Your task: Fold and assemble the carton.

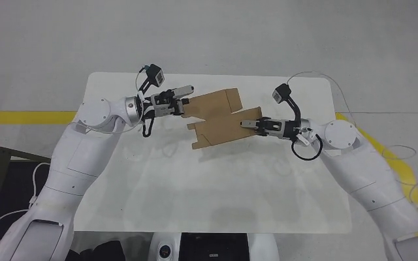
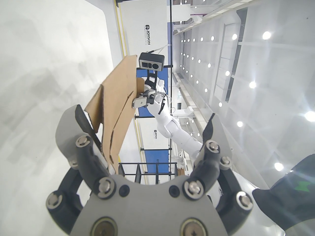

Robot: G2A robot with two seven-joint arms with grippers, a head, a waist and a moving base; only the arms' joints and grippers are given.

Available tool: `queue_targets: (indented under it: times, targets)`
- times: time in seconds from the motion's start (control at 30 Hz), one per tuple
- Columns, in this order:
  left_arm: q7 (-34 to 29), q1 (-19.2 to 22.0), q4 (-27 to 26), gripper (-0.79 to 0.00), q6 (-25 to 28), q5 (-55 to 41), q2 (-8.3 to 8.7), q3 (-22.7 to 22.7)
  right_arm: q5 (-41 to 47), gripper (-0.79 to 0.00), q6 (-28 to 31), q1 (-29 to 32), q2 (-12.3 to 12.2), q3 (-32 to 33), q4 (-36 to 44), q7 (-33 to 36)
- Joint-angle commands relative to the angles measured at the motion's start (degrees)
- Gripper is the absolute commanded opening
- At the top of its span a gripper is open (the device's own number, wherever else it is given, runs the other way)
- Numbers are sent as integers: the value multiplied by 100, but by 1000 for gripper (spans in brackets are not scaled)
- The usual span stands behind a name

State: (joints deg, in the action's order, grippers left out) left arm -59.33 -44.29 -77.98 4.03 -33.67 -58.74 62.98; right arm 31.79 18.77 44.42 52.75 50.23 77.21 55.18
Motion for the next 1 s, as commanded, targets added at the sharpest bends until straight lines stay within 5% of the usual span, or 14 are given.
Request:
queue_targets:
  times: [0.0,0.97]
  targets:
    - [-42,-22,-60,0,-72,-60,4,40,-36,-785,-20,37,6,33,9,-40]
    - [33,70,-15,0,-265,-148,-107,-14,-231,-785,-120,218,195,287,158,-71]
